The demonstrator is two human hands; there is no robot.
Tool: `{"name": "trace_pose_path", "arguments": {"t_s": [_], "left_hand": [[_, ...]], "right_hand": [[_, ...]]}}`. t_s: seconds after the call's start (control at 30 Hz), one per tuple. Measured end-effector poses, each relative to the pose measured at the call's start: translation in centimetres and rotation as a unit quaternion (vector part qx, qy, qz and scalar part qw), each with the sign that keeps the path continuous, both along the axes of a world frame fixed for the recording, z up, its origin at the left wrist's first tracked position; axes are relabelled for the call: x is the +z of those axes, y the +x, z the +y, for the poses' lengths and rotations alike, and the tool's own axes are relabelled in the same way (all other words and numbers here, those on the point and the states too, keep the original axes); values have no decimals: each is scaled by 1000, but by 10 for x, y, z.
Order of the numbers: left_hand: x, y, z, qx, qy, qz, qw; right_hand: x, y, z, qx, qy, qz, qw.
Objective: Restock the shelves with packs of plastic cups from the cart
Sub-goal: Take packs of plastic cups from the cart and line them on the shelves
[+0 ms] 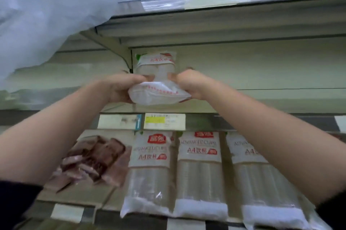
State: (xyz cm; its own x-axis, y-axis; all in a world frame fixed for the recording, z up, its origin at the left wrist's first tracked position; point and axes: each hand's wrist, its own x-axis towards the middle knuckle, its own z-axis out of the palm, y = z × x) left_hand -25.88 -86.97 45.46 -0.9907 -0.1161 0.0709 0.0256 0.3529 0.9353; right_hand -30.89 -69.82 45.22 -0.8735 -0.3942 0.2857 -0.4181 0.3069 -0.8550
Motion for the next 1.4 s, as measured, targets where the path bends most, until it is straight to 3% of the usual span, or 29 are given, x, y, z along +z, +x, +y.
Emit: {"name": "trace_pose_path", "arguments": {"t_s": [0.1,0.2,0.37,0.53,0.63,0.73,0.8,0.9,1.1,1.23,1.4], "left_hand": [[-3,-42,-25,11,12,15,1000],[-8,-63,-40,27,-47,16,998],[-13,-82,-53,12,-73,16,997],[-15,-94,-50,38,-186,20,982],[-15,-89,-41,82,-317,19,945],[-8,-71,-19,179,-471,85,860],[-3,-56,2,213,-458,140,852],[-12,-24,40,204,-348,212,890],[-89,44,150,210,-312,367,851],[-145,80,235,194,-256,426,846],[-233,117,373,116,-185,317,923]], "right_hand": [[-4,-33,-27,26,44,-10,999],[-11,-56,-40,15,142,-31,989],[-10,-62,-60,-59,257,59,963],[-16,-61,-62,-94,341,126,927],[-12,-52,-56,-92,346,134,924],[-7,-35,-45,-101,348,170,917],[-5,-21,-33,-111,346,207,908],[-13,1,-5,-109,296,247,916],[-58,56,98,-58,134,300,943],[-113,92,182,-69,27,388,919],[-222,127,323,-86,-37,201,975]]}}
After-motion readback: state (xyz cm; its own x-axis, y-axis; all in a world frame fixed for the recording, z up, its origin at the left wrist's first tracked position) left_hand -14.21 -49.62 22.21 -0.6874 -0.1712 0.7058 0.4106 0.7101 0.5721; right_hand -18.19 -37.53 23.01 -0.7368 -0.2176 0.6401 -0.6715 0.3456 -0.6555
